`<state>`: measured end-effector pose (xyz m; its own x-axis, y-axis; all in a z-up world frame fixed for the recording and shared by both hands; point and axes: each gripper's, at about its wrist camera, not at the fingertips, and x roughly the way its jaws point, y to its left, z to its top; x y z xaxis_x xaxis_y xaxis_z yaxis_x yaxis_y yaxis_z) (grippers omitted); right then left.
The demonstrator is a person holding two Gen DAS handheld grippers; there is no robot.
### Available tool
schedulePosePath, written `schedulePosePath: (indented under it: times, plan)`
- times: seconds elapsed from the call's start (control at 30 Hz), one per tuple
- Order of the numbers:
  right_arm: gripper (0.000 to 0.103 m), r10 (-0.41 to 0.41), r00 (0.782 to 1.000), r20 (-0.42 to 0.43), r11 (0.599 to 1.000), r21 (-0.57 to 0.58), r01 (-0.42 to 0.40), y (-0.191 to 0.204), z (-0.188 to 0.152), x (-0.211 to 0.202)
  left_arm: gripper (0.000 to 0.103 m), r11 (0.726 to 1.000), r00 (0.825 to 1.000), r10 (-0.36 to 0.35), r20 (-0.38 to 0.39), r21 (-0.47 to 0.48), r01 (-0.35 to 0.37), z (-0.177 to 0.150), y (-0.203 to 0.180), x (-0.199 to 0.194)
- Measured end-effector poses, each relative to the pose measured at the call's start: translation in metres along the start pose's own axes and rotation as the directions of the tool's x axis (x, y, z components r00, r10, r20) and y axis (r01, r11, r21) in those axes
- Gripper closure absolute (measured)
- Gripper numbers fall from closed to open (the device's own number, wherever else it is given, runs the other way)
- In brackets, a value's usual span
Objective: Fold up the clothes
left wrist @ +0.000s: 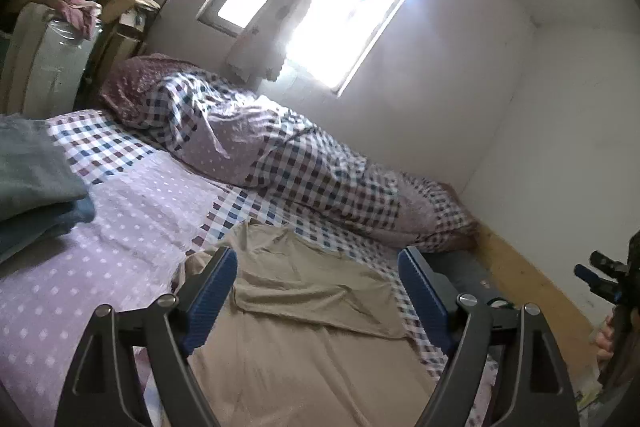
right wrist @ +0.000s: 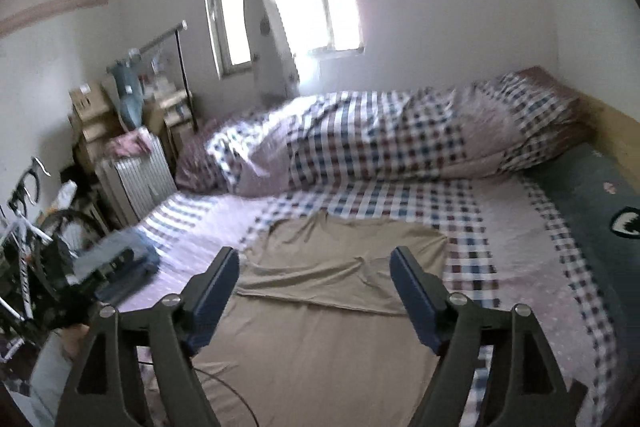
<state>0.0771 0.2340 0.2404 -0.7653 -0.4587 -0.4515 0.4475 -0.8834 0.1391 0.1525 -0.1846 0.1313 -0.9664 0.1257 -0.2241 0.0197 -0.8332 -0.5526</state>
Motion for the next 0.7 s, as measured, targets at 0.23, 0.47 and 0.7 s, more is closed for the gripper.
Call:
schedulePosePath:
  times: [0.23, 0.47, 0.7]
  plan:
    - [0.015, 0.075, 0.980, 0.184, 0.997, -0.014, -0.074, 0.030, 0.009, -0.147, 0.016, 1.000, 0.997, -0.008, 0.079, -0.003, 0.008, 0.017, -0.021, -0.110]
    - [0.010, 0.155, 0.940, 0.306, 0.988, -0.076, -0.138, 0.064, 0.000, -0.224, 0.012, 0.991, 0.995, 0.079, 0.060, 0.102, -0.085, 0.001, -0.036, -0.157]
    - [0.010, 0.074, 0.966, 0.248, 0.992, -0.114, -0.047, 0.076, -0.055, -0.197, 0.012, 0.967, 0.975, 0.209, -0.075, 0.165, -0.195, -0.079, -0.027, -0.123]
